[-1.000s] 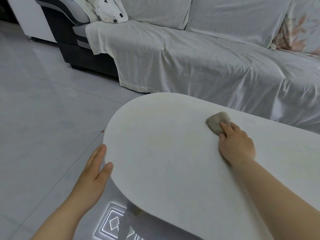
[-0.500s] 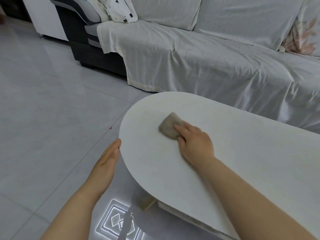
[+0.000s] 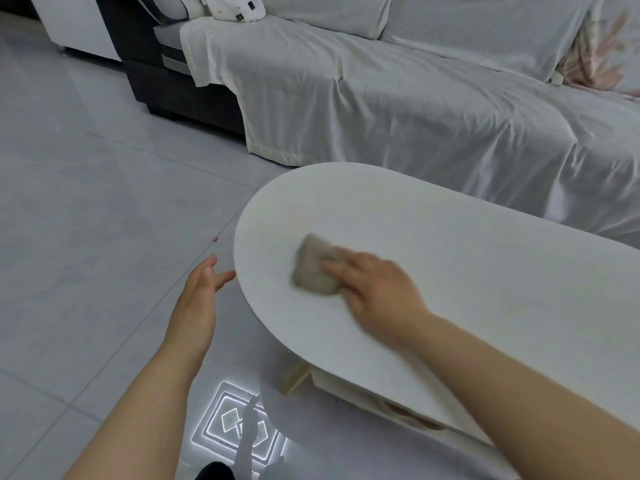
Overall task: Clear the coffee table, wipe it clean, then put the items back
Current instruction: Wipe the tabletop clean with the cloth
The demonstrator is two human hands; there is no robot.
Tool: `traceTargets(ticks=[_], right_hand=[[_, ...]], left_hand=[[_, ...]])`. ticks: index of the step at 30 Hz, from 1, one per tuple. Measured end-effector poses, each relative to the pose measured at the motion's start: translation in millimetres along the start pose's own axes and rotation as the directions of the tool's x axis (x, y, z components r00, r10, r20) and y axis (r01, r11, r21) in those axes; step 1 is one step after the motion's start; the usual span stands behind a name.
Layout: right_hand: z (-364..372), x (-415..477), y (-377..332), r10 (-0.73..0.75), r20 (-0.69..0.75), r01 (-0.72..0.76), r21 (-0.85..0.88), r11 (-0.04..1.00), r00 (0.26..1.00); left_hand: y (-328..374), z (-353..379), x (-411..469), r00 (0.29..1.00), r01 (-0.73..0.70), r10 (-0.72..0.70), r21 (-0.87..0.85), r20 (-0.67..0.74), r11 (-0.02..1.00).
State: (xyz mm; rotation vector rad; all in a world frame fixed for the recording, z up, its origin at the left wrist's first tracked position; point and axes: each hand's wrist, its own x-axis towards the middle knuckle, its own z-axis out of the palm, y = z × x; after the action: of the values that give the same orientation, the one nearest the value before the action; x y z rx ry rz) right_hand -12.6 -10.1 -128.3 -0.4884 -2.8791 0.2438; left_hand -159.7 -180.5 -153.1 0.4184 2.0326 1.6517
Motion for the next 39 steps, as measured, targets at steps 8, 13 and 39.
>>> traceTargets(ticks=[8,13,39], right_hand=[[9,-49,-64,0.237,-0.057,-0.240,-0.045,0.970,0.970],[-22,-119,-23,0.317,-0.068,-0.321,-0.075,0.944,0.946],[-42,-187,18,0.494,-0.155,-0.506,-0.054,0.861,0.856]], left_hand=[[12,22,-27,0.943,-0.298,0.333,0.389,-0.025,0.872],[9,51,-58,0.886,-0.464,0.370,0.530,0.279,0.710],[27,109,-94,0.923,-0.362,0.309,0.792,0.229,0.492]])
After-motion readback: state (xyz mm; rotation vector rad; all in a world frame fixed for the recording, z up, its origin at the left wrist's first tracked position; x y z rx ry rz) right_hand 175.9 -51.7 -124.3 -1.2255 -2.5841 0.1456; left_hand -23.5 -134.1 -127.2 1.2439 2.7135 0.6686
